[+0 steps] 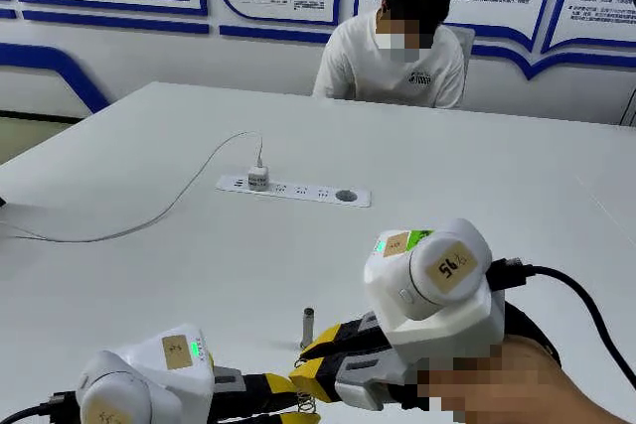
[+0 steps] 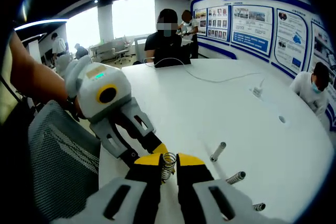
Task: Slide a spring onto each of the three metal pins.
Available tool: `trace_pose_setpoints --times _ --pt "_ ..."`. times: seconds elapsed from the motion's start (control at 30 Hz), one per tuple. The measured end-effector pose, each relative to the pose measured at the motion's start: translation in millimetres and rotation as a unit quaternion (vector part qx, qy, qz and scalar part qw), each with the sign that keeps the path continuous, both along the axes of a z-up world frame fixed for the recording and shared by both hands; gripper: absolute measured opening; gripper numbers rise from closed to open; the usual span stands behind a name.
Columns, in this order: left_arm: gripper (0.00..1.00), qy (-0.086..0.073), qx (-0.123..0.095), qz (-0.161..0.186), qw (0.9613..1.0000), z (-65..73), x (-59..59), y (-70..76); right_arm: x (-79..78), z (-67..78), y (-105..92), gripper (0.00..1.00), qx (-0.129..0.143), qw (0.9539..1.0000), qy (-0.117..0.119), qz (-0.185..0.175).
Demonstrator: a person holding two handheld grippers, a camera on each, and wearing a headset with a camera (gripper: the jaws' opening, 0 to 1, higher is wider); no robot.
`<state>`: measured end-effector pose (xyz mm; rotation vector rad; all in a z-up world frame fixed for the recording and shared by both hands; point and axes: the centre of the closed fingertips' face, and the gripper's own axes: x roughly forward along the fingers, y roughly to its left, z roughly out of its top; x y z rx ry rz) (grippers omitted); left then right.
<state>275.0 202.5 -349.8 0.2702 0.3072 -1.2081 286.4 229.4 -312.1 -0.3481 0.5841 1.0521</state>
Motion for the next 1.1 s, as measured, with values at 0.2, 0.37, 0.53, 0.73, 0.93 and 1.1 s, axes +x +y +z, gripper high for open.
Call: trace_pose_setpoints --times 0.2,0.37,0.53,0.73,0.93,1.1 --pt "0.11 0.002 -0.003 0.004 1.0 0.4 0.3 0.7 1.4 1.0 0.1 0.12 0.004 1.0 -0.004 -0.003" --pt "0.12 -0.009 -0.003 0.004 0.9999 1.6 2.5 0.9 3.4 2.2 -0.3 0.12 0.006 0.9999 -0.007 -0.008" --pt "0.15 -0.016 0.0 0.006 0.9999 1.4 4.4 1.9 7.0 5.4 0.0 0.11 0.007 0.9998 -0.015 -0.01" --pt "0.22 -0.013 0.002 0.018 0.9998 -0.4 8.8 6.6 13.1 11.9 -0.8 0.11 0.01 0.9995 -0.026 -0.012" --pt "0.3 -0.008 -0.004 0.035 0.9994 0.4 14.0 12.4 18.4 17.6 -1.4 0.11 0.013 0.9991 -0.037 -0.014" --pt "0.36 -0.001 -0.01 0.049 0.9987 1.7 18.0 16.7 25.1 24.8 -2.8 0.12 0.013 0.9984 -0.052 -0.017"
